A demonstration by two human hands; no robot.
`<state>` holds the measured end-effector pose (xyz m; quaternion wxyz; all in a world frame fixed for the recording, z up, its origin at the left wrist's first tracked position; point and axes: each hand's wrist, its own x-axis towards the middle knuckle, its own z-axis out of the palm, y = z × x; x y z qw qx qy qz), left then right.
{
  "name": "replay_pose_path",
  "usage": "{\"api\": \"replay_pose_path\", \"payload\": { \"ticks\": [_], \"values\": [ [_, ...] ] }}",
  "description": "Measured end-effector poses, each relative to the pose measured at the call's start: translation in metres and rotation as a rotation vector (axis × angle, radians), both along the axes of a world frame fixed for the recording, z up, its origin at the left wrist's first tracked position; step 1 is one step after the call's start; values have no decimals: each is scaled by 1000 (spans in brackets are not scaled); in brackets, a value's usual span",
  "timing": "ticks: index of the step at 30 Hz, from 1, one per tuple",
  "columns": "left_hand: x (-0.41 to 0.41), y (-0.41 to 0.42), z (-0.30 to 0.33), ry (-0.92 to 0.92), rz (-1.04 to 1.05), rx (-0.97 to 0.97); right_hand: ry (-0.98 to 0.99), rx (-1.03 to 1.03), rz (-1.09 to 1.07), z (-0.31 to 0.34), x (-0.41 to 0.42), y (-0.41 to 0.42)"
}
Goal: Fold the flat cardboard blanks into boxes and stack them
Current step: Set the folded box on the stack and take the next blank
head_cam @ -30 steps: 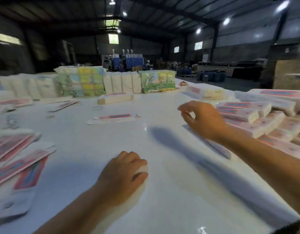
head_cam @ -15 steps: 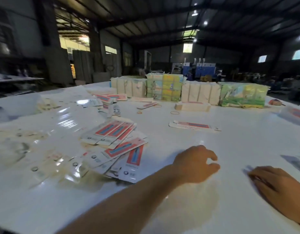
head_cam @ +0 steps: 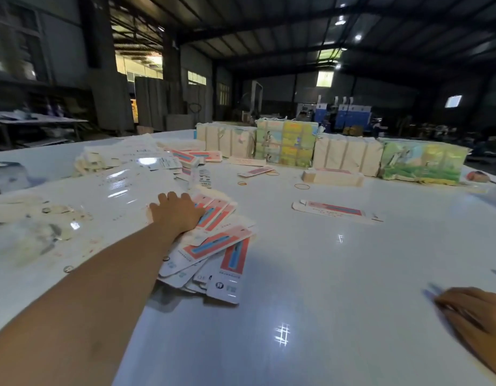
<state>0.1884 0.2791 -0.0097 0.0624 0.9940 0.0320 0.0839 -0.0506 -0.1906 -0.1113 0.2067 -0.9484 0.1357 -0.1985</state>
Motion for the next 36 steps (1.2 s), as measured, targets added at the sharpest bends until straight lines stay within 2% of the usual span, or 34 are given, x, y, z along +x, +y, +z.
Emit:
{"api": "replay_pose_path", "payload": {
  "ticks": [2, 4, 6, 10, 13, 16, 18, 20, 22, 27, 31, 36],
  "values": [
    [-1, -3, 5, -27, -14, 16, 9, -108, -19, 2, -5, 1],
    [0, -3, 9, -36, -36, 31, -3, -142, 71, 21, -19, 15],
    [3, -1, 17, -71, -53, 19, -67, -191, 75, 43, -38, 31],
    [-11, -23, 55, -161, -153, -33, -58, -230, 79, 64, -48, 59],
    [-49, -78, 68, -169, -441, -211, -31, -230, 80, 69, -52, 61],
    [-114, -139, 54, -114, -804, -364, -9, -265, 57, 70, -53, 63],
    [-160, -172, 30, -25, -1018, -362, 10, -269, 33, 69, -55, 63],
    [-192, -194, 3, 37, -1143, -292, 10, -237, 19, 69, -57, 63],
    [-202, -204, -17, 3, -1168, -230, 23, -209, 17, 68, -59, 61],
    [-195, -198, -32, -21, -1145, -341, 28, -234, 44, 68, -59, 61],
    [-195, -200, -32, 50, -1118, -401, 10, -214, 8, 65, -59, 61],
    [-186, -201, -27, -44, -1027, -476, -373, 69, -145, 72, -63, 62]
  ]
}}
